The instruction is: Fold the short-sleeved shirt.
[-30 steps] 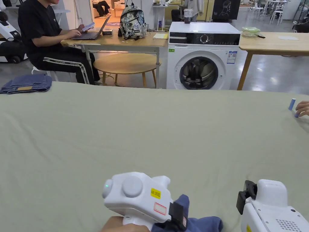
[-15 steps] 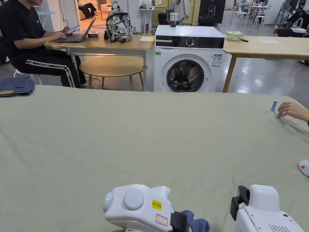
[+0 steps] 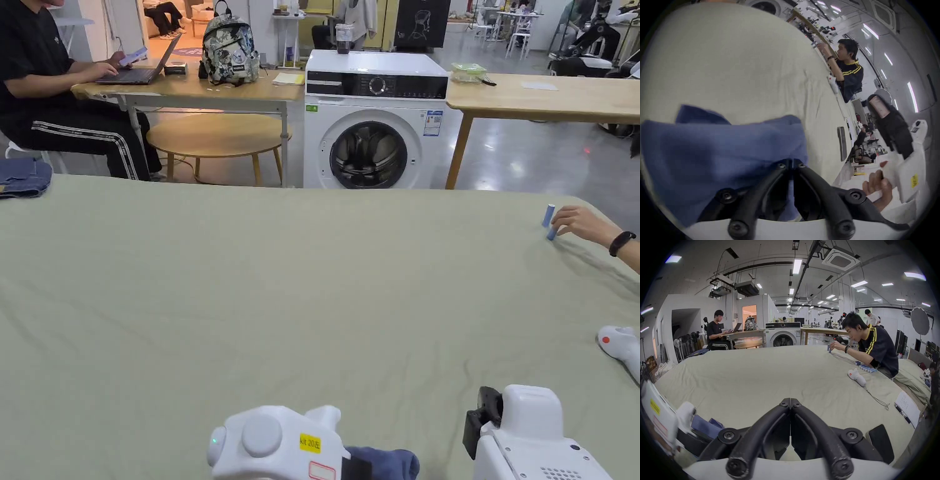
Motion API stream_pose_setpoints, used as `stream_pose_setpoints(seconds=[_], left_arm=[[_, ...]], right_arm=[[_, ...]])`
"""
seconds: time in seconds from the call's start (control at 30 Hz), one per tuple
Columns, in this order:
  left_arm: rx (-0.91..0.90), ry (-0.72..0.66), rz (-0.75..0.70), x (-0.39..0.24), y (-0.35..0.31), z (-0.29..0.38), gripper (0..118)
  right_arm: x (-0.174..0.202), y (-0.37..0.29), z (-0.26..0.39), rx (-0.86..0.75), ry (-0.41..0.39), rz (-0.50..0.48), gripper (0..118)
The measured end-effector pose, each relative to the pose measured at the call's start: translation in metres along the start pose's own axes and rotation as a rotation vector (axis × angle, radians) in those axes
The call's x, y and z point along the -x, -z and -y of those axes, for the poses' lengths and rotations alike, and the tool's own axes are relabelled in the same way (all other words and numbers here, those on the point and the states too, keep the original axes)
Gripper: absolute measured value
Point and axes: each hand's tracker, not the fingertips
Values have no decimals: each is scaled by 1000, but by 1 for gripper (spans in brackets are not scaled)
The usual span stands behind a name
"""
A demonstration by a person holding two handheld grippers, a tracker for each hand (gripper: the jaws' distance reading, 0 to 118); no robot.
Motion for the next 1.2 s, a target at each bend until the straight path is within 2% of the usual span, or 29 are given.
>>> stream_pose_setpoints(seconds=[0.13,0.27,0.37,0.5,0.73,0.97,1.07,1.2], left_arm=[[9,-49,43,9,28,9,0],[-4,-39,43,9,28,11,0],[-30,28,22,-4,11,10,0],[-182,127,-2,-16,-36,9,0],[-619,324,-345,-25,-123,27,0],[-948,447,-679,-23,-153,63,0],[-1062,465,-780,-18,-154,73,0],[-1093,435,-802,-10,-158,78,0]], right_arm=[[-1,0,2,7,2,5,0],[-1,-2,2,9,2,7,0],[-1,-2,1,0,0,7,0],[4,0,-4,-18,1,2,0],[23,5,-14,-89,-10,-13,0],[42,5,-24,-175,-9,-30,0],[48,0,-26,-218,-8,-33,0],[52,-6,-30,-237,-12,-44,0]])
